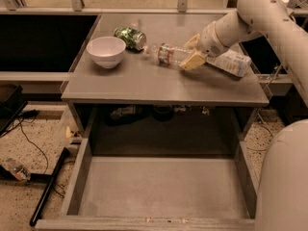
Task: Place water bottle into top drawer
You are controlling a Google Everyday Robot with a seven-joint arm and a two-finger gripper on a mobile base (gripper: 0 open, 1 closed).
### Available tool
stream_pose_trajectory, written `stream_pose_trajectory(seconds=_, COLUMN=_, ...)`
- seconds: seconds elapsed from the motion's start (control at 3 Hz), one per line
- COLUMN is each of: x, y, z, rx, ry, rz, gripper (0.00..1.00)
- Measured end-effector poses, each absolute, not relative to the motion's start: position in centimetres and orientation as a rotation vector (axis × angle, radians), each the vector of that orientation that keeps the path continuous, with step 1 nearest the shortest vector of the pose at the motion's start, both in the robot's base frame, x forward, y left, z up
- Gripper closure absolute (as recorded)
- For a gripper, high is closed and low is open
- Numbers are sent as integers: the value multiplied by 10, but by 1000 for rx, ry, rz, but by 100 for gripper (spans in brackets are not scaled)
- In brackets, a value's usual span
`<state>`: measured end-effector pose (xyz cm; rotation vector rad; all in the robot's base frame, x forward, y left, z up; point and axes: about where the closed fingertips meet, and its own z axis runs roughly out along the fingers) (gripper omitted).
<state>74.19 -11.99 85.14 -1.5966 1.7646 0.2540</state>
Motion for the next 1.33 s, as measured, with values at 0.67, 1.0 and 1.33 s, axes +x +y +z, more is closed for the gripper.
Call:
stream_pose_trajectory(seconds=0.67, x=730, y=-112, z=864, rx=-1632, ry=1749, rz=225, gripper=100)
stream_pose_trajectory(seconds=1.0, x=710, y=-109, z=890, rx=-1644, ry=1705, rz=215, gripper=100)
stream_pose_trajectory(seconds=1.33, x=690, y=-115, z=908, rx=-1636, ry=1673, rz=207, gripper=100)
